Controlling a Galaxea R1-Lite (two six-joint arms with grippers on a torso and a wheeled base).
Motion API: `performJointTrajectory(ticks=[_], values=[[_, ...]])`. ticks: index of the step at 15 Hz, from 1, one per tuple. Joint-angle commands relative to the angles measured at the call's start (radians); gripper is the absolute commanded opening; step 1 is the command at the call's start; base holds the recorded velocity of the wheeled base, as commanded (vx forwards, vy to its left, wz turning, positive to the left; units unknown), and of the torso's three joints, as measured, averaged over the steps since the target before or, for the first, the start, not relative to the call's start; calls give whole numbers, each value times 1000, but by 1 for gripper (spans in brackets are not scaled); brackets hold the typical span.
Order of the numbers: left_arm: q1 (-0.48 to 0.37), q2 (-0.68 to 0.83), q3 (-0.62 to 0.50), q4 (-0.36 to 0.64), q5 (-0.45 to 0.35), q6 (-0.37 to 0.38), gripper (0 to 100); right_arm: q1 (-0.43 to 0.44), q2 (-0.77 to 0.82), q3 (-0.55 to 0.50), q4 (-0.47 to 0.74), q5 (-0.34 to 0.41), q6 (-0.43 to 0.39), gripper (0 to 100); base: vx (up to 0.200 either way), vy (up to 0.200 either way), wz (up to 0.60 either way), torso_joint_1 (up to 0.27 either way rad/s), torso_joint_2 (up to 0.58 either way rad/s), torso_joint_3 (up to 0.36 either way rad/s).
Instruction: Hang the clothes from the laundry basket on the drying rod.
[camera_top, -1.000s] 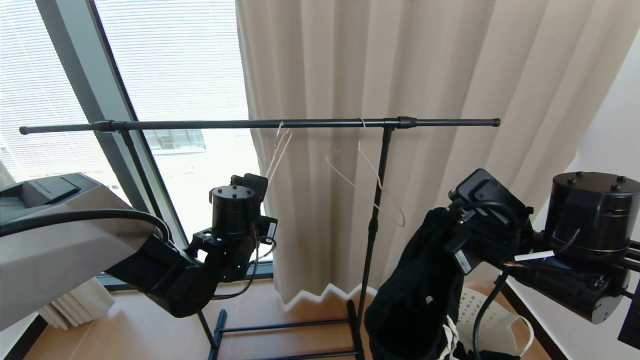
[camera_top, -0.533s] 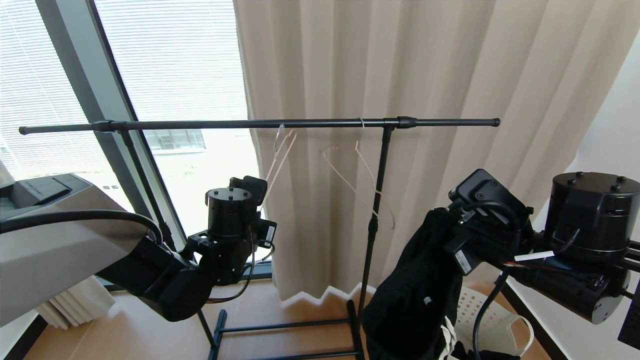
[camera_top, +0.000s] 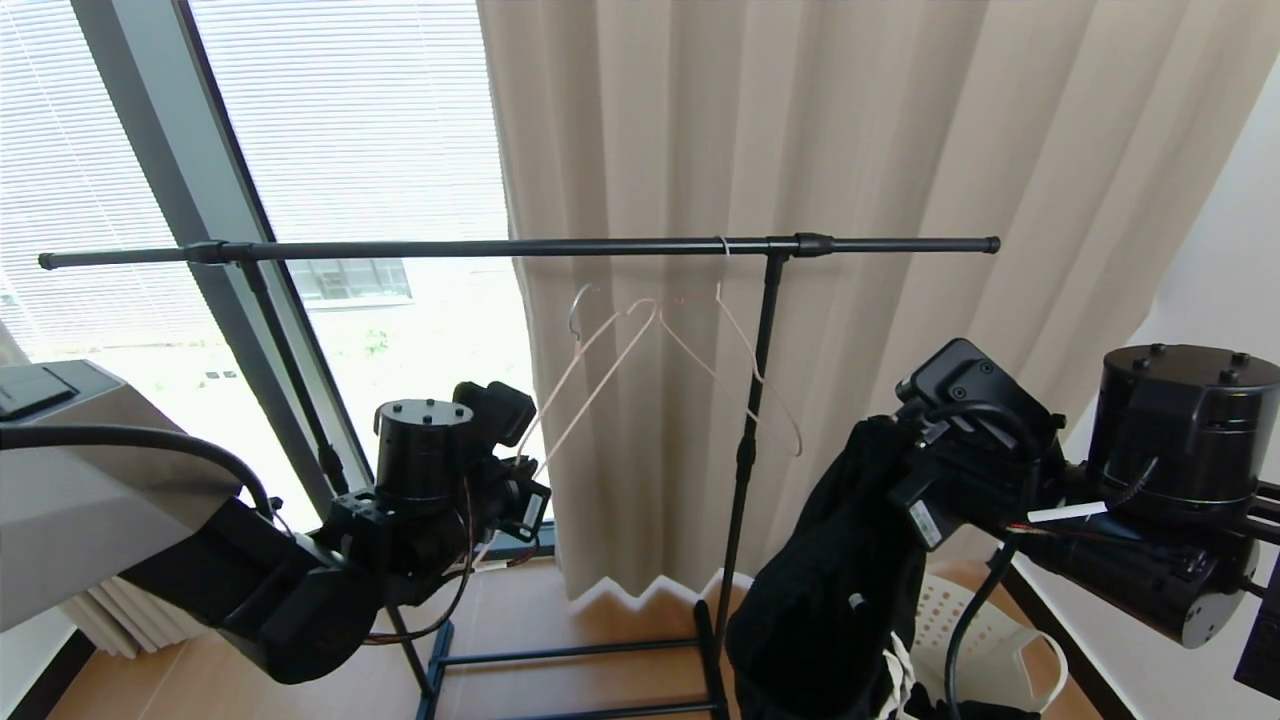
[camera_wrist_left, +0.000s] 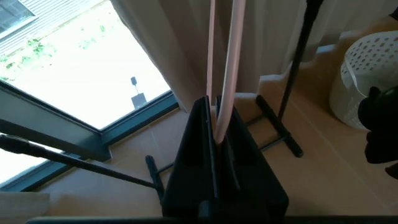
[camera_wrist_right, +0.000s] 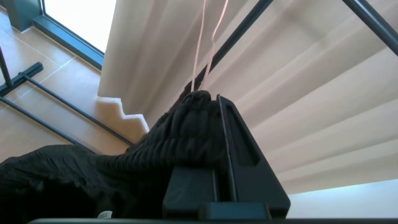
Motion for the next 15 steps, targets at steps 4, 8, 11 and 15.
performJointTrajectory(ticks=[4,8,11,15], values=[[114,-106,115,-3,-359,0,0,-1,14,-9,-2,0,0,0,0,0,0,0,0,0],[190,-178,200,-3,-580,20,0,-7,17,-14,-2,0,0,0,0,0,0,0,0,0],[259,-265,334,-5,-703,195,0,-62,17,-35,0,0,1,0,0,0,0,0,0,0],[295,-382,477,-5,-786,338,0,-78,68,-75,0,-44,0,0,0,0,0,0,0,0]])
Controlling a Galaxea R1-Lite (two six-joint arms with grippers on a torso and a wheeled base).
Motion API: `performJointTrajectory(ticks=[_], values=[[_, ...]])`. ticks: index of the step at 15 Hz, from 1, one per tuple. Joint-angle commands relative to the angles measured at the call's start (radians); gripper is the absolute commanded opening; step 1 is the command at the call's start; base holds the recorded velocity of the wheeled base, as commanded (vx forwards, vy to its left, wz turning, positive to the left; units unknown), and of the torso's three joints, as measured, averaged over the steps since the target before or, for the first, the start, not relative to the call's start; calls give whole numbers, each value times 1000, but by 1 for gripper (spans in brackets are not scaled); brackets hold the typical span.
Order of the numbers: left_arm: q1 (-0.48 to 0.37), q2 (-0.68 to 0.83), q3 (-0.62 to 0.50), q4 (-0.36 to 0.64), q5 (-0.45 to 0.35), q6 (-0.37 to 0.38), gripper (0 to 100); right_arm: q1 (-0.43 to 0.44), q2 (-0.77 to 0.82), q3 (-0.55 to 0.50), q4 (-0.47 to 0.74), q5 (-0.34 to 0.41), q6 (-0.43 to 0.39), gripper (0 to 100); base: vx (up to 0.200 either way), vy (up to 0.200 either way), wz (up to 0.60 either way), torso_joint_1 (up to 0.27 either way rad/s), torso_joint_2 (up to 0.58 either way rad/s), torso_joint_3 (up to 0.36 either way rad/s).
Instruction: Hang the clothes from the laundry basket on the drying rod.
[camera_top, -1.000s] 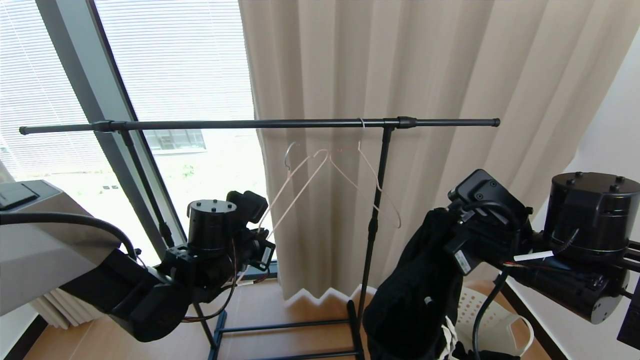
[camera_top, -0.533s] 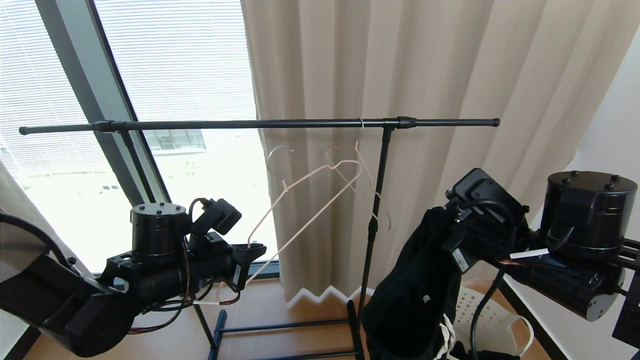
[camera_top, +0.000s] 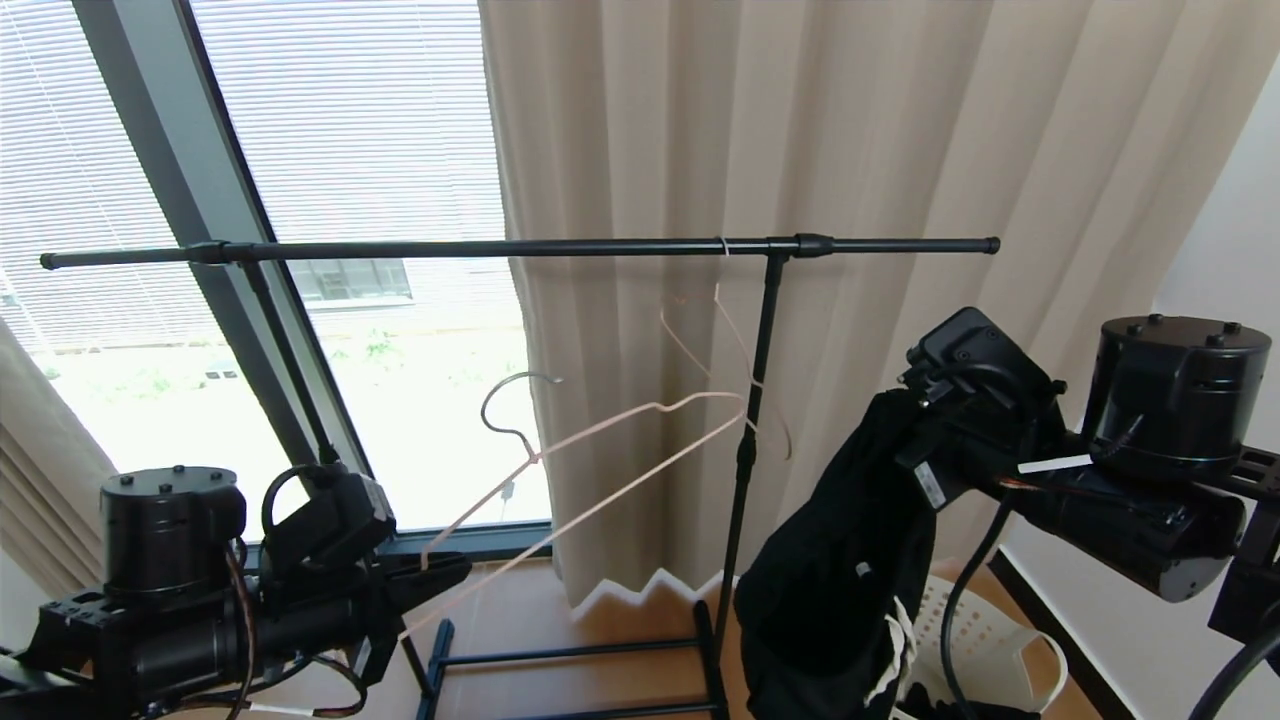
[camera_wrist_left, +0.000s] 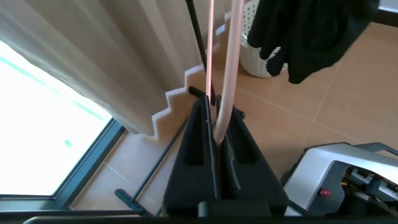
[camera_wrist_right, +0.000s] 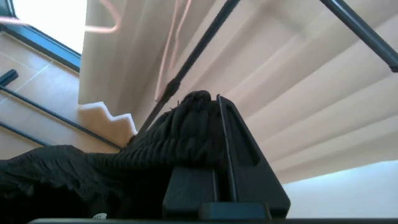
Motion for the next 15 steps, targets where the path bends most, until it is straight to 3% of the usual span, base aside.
performJointTrajectory(ticks=[1,2,4,12,15], values=[[8,-77,65,-3,-30,10,0,-2,46,-23,-2,-44,2,0,0,0,0,0,0,0],[7,-109,101,-11,-62,13,0,-1,72,-43,-3,-101,3,0,0,0,0,0,0,0],[2,-122,119,-15,-82,16,0,-1,86,-60,-3,-132,12,0,0,0,0,0,0,0],[-137,-37,148,-14,-76,17,0,94,90,-100,-2,-210,92,0,0,0,0,0,0,0],[-154,-16,139,-14,-74,-1,0,133,107,-109,-2,-219,115,0,0,0,0,0,0,0]])
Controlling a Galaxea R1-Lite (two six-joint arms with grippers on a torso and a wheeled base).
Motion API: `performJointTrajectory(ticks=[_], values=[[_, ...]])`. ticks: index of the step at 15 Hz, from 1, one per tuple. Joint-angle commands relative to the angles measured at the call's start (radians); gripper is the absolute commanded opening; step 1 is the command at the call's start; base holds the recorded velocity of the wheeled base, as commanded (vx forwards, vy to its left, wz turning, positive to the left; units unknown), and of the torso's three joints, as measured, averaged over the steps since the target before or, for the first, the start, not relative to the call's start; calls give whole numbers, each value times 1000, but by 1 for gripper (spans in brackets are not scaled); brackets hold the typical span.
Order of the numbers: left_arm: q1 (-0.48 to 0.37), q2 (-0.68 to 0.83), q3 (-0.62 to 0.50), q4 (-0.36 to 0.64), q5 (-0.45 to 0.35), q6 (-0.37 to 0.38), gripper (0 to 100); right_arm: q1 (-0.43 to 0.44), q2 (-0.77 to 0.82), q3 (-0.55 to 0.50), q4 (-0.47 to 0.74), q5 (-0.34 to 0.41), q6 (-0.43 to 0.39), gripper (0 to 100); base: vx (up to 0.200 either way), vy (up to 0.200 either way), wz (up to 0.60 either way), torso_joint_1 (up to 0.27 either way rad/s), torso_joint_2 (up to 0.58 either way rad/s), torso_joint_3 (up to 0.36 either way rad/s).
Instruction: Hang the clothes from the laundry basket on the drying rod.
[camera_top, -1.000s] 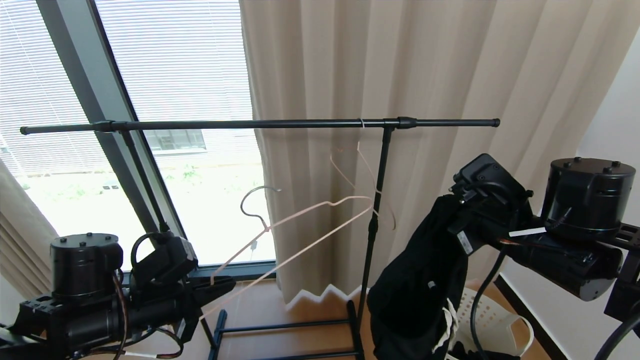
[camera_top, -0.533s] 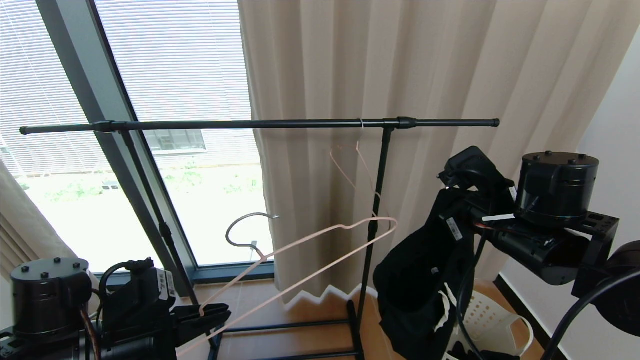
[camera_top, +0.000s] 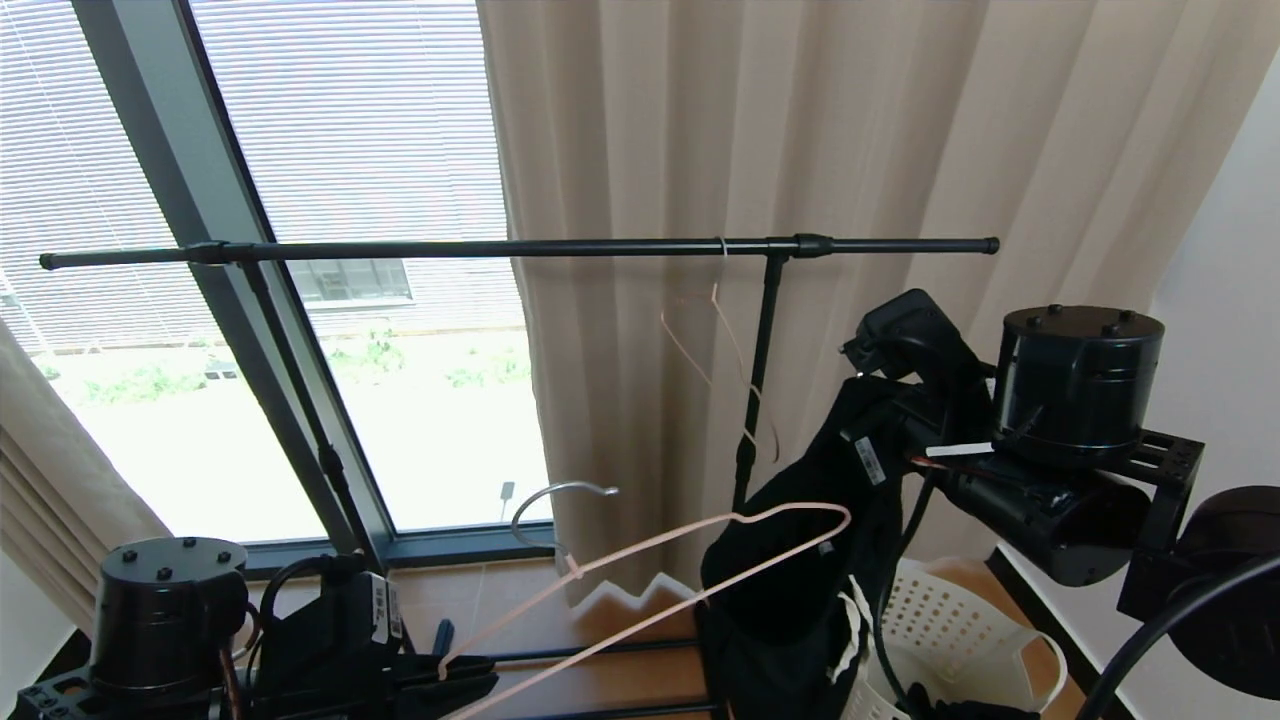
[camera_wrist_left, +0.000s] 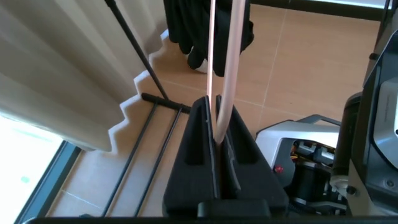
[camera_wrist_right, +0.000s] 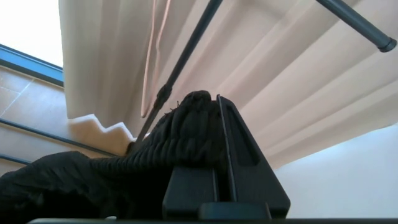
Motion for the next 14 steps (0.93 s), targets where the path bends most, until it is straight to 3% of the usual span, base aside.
performJointTrajectory(ticks=[1,4,8,14], values=[[-24,53,-12,-1,4,-25,0,35,15,-3,0,-15,6,0,0,0,0,0,0,0],[-61,56,-48,-1,104,-108,0,63,15,-3,0,-43,6,0,0,0,0,0,0,0],[-99,51,-91,-1,133,-249,0,103,18,-3,0,-83,7,0,0,0,0,0,0,0],[-156,43,-52,-69,132,-260,0,143,81,-61,3,-115,98,0,0,0,0,0,0,0]])
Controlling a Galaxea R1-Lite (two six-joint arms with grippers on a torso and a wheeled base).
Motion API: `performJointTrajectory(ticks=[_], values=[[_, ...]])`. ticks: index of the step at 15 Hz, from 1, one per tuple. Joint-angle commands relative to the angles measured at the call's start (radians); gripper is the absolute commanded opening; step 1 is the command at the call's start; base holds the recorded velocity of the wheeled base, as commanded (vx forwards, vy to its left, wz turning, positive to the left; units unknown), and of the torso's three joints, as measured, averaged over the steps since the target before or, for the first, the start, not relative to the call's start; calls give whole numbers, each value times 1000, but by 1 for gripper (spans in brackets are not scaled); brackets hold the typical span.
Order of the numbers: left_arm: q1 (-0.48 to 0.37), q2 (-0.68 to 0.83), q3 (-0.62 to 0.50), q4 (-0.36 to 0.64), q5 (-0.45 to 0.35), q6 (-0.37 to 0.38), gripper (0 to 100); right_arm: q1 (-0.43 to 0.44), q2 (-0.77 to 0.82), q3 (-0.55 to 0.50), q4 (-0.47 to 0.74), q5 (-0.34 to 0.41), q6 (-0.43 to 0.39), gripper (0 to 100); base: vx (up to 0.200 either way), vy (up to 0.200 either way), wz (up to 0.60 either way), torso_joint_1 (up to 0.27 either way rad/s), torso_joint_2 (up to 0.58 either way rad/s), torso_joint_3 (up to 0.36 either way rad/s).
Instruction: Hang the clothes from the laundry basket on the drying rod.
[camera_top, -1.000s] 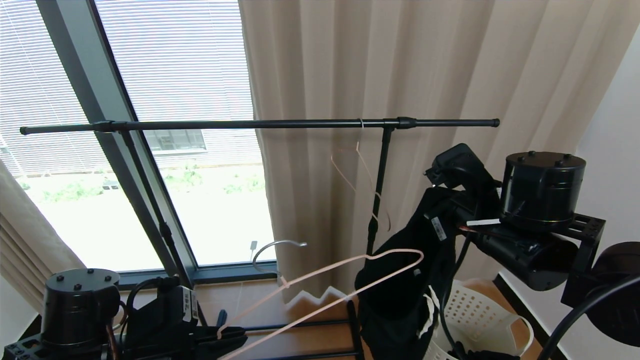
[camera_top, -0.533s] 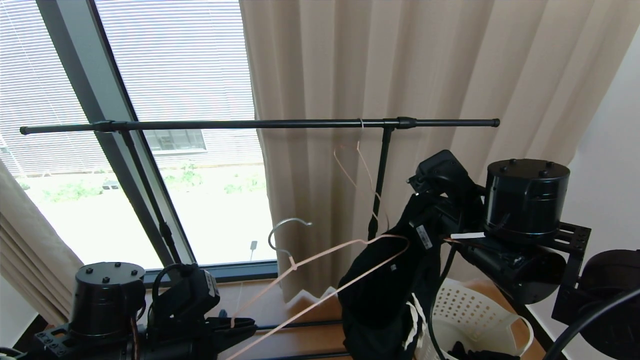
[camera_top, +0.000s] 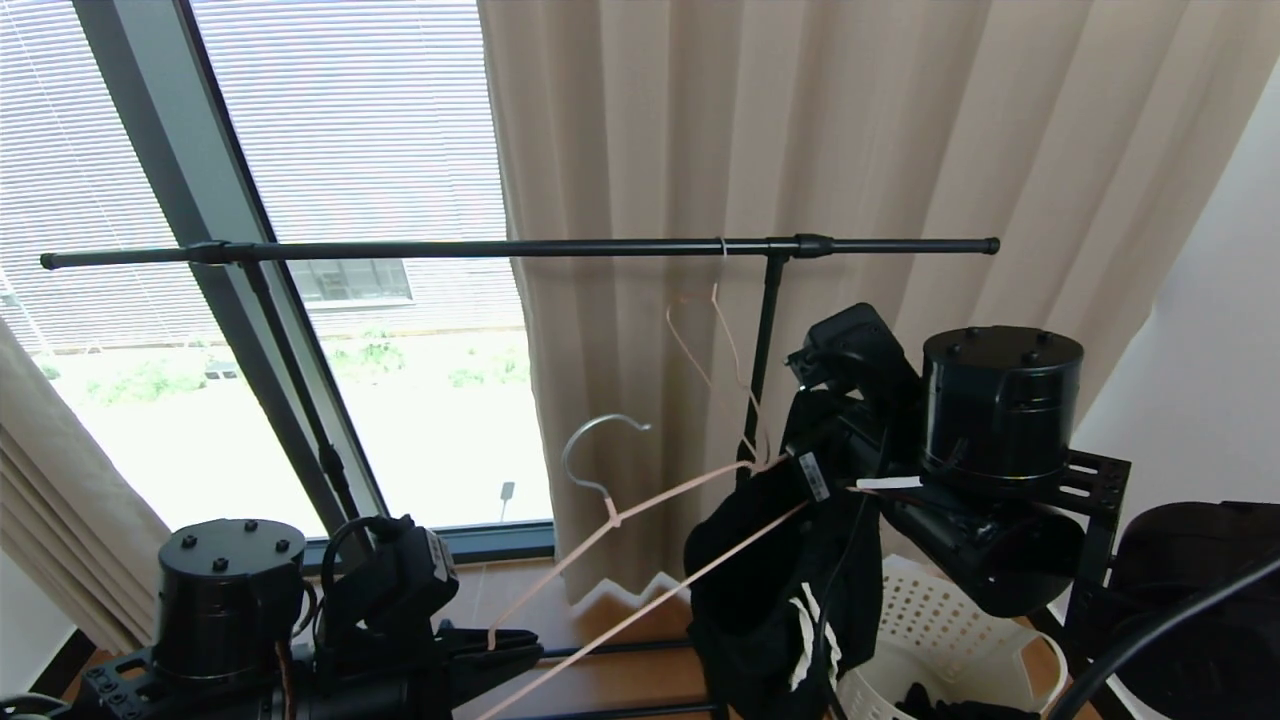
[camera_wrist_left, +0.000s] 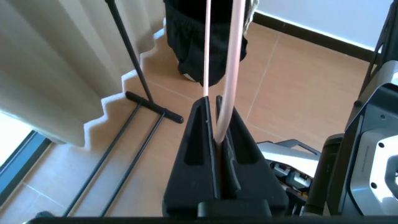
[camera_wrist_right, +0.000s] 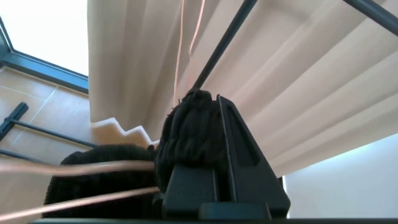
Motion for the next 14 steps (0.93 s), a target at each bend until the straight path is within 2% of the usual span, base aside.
performJointTrajectory(ticks=[1,4,8,11,14], values=[[-20,-1,20,-8,-1,4,0,11,22,-27,-2,-12,21,0,0,0,0,0,0,0],[-25,5,29,-8,-1,10,0,10,16,-63,2,-23,56,0,0,0,0,0,0,0],[-25,3,29,-8,1,9,0,8,-18,-64,6,-40,56,0,0,0,0,0,0,0],[-19,3,14,-11,2,-5,0,65,7,-55,7,-41,71,0,0,0,0,0,0,0],[-22,6,-3,-35,41,-77,0,91,13,-50,7,-41,79,0,0,0,0,0,0,0]])
